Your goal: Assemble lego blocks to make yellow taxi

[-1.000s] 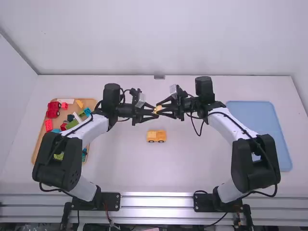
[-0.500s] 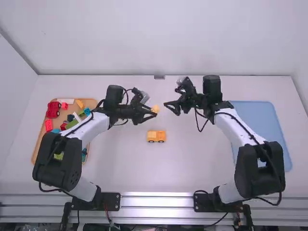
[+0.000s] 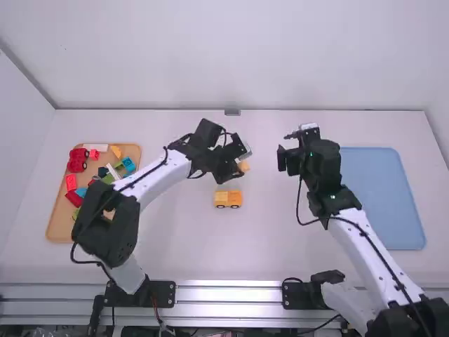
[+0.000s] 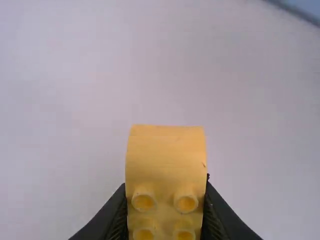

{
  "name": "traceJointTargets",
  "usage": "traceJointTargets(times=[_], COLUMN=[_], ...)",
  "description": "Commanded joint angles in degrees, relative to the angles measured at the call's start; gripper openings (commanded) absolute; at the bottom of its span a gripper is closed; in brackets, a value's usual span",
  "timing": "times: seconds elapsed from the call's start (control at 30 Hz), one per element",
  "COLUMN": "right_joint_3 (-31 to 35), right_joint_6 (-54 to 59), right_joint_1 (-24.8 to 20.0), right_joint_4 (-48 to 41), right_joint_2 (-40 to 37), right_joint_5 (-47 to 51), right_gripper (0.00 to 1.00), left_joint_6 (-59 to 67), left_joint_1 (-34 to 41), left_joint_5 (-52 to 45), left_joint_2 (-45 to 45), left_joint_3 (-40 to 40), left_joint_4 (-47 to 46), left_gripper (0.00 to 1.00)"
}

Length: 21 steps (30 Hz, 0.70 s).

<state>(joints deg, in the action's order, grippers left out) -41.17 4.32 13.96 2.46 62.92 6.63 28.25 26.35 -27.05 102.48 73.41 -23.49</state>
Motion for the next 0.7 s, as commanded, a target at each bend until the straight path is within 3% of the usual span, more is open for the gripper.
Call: traceJointTargets(times=[0.0,0.33,0.47,0.67], right_joint_3=[4.4,11.4,12.0,12.0], right_joint_6=[-3.1,-5.8,-5.8,-5.4], right_joint_1=[-0.2,-5.4,-5.8,-5.7], right_joint_4=[2.0,0.1,-0.6,-0.2], right_joint_2=[-5.8,-19.5,-21.0,-19.6], right_joint_5=[3.8,3.5,3.5,3.4], right_gripper=[0.99,0.99,0.99,0.99], left_joint_6=[6.5,15.4,14.3,14.7], left_joint_1=[3.1,12.9,15.0,14.6], left_joint_5=[3.5,13.9,19.5,20.0], left_joint_2=[4.3,14.8,16.4,17.5], left_joint_3=[3.6,6.8,6.8,6.8], left_joint_4=[-2.5,-3.4,-1.7,-1.1], left_gripper=[0.06,0.07,0.08,0.09])
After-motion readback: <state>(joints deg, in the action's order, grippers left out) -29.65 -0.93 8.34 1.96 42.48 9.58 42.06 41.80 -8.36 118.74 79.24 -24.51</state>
